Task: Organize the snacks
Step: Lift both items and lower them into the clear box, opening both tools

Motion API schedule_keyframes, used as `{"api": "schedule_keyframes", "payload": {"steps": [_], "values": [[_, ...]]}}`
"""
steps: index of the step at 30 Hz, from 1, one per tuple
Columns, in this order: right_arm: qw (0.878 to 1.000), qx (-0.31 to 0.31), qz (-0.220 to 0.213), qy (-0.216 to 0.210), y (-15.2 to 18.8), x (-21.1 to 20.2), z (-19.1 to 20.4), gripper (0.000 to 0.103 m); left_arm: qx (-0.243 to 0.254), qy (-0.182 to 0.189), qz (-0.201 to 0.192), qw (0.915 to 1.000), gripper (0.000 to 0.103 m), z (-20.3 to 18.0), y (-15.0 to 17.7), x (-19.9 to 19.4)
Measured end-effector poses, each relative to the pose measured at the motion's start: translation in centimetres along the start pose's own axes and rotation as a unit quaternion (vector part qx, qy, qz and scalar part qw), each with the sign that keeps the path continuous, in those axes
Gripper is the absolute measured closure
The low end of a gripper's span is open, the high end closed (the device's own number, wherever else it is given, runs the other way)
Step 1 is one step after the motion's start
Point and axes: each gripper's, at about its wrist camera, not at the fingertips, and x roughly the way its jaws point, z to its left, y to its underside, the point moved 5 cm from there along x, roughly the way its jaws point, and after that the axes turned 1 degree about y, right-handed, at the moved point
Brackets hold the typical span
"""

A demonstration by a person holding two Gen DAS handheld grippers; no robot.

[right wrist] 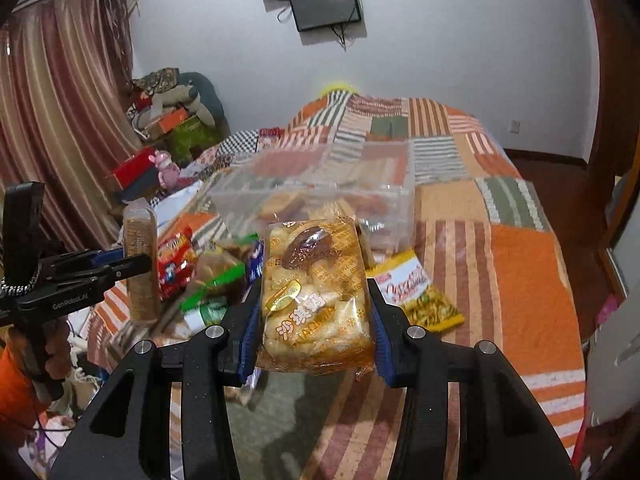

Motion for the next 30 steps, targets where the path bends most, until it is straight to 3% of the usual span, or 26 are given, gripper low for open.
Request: {"api": "schedule_keyframes", "payload": {"steps": [30], "values": [[0.998,-0.038,-0.040,0.012,-7.8,3.5,-0.3,0.060,0.004,-0.018,-0.063,0.9978,0.070,1.2,-10.1,1.7]]}}
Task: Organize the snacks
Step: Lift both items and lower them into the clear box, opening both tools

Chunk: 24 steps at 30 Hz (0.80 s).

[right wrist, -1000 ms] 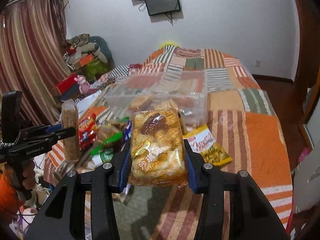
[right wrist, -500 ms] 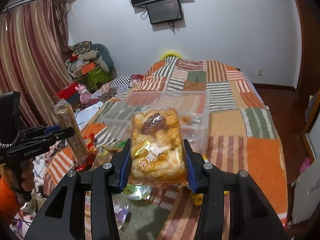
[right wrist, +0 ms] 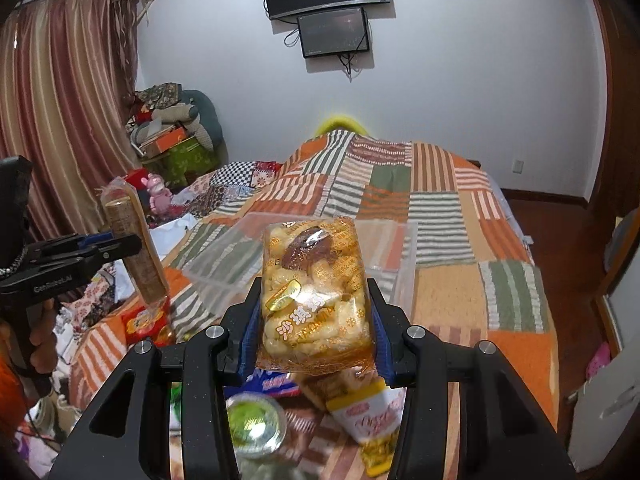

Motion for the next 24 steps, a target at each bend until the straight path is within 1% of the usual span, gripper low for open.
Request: {"api": "schedule_keyframes", "payload": {"steps": [9,15,20,24], "values": [[1.000,-0.008,0.001,-0.009,-1.4,2.2,0.7,0.060,0.000,-0.004,-0.001,1.0000,0.070,0.4,-2.4,2.5],[1.000,-0.015,0.007,-0.011,-2.1,3.8,1.1,0.060,0.004,-0.005,-0.003,1.0000,0.070,0.4,-3.2,4.0],[0.999,-0.021,0.025,-0.011,-2.5,5.6,1.3,0.060,0.007,-0.005,0.001,1.0000,0.070,0.3,-3.5,5.7],[0.999,-0.024,0.041,-0.013,-2.9,7.1,1.2,0.060,0.009,-0.006,0.014,0.9998,0.070,0.2,-3.3,7.3]]}}
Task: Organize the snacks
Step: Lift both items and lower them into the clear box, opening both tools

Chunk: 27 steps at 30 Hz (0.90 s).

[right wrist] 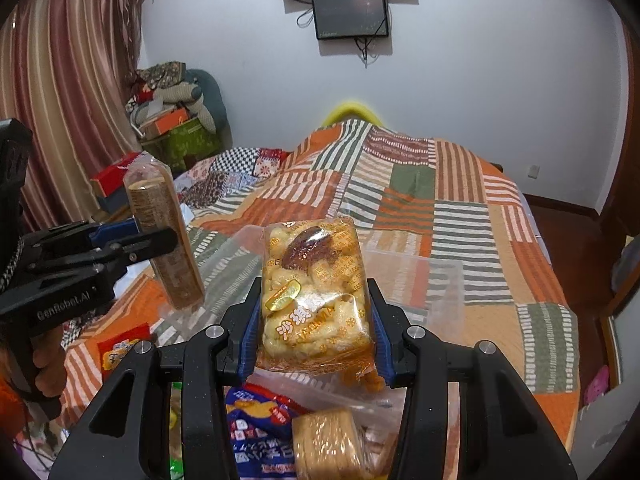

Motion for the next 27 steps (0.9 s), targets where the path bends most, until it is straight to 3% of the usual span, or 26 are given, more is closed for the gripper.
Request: {"api": "schedule_keyframes", "payload": {"steps": [16,27], "values": [[0.994,-0.006,0.107,-0.010,1.3,5.2,-1.0,0.060,0.007,-0.004,0.075,0.9972,0.070,0.0,2.2,5.4],[0.991,-0.025,0.133,-0.010,2.1,5.9,-0.9,0.060,0.006,-0.004,0.097,0.9953,0.068,-0.5,2.2,7.7]]}}
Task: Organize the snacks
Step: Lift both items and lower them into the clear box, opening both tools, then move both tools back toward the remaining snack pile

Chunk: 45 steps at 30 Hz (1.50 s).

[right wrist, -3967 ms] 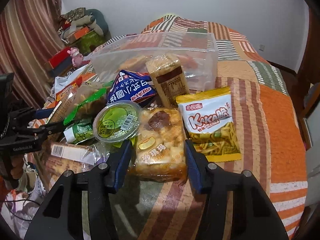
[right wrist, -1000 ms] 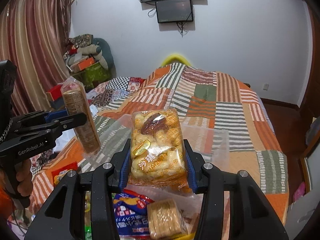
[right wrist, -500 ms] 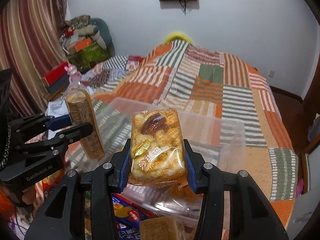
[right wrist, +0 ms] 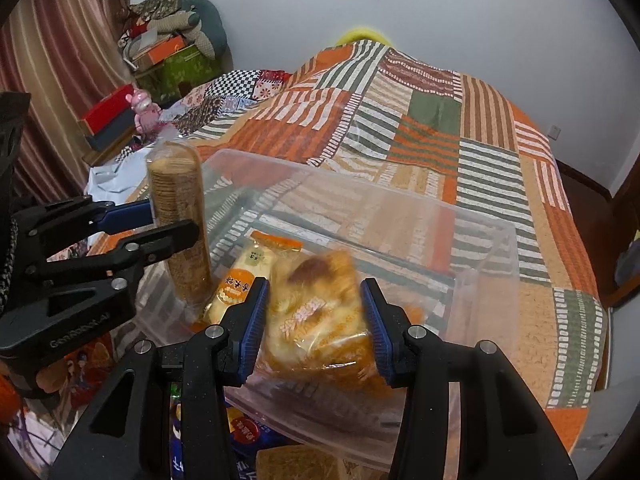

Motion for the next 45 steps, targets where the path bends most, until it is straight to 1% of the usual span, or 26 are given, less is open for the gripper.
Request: {"api": "schedule_keyframes", "payload": {"steps": [4,5,7,14,21,24,27,29,32,35,36,40,45], "values": [[1.000,-0.004,-0.005,0.002,-0.1,-0.4,0.0,0.057,0.008,-0.003,0.002,1.0000,0.066,-0.4,0.1,0.1],[1.000,-0.005,-0.007,0.002,0.0,-0.7,0.0,0.056,0.010,-0.007,0.000,0.9999,0.061,-0.4,0.0,0.0],[1.000,-0.002,-0.012,0.003,0.0,-1.0,0.0,0.055,0.010,-0.008,-0.007,0.9999,0.057,-0.4,0.0,-0.4],[1.000,0.005,-0.030,0.003,0.1,-2.8,0.0,0.054,0.005,-0.003,-0.015,0.9999,0.056,-0.2,0.6,-2.4],[0.999,-0.001,-0.054,0.008,0.8,-5.7,0.8,0.052,0.012,0.002,-0.024,0.9996,0.054,-0.3,2.1,-5.7],[0.997,-0.002,-0.071,0.010,1.3,-7.3,1.2,0.045,0.014,0.005,-0.034,0.9993,0.054,-0.5,3.1,-7.7],[0.996,-0.003,-0.085,0.013,2.0,-8.7,1.6,0.041,0.008,0.009,-0.043,0.9990,0.053,-0.6,4.0,-9.4],[0.996,-0.006,-0.091,0.017,2.4,-9.4,1.9,0.041,0.005,0.010,-0.048,0.9988,0.048,-0.6,4.6,-10.3],[0.994,-0.010,-0.101,0.026,3.2,-10.7,2.3,0.040,0.000,0.014,-0.052,0.9986,0.047,-0.5,5.6,-11.5],[0.993,-0.011,-0.111,0.028,4.1,-11.7,2.5,0.037,-0.005,0.015,-0.050,0.9986,0.043,0.0,6.5,-12.4],[0.993,-0.010,-0.114,0.028,4.3,-12.0,2.5,0.036,-0.008,0.013,-0.048,0.9988,0.041,0.3,7.0,-12.7],[0.991,-0.010,-0.128,0.047,5.7,-12.7,2.3,0.029,-0.018,0.007,-0.035,0.9992,0.033,1.3,8.7,-13.1],[0.991,-0.008,-0.120,0.058,7.3,-12.4,1.8,0.027,-0.032,0.002,-0.011,0.9994,0.032,2.5,11.3,-12.8]]}}
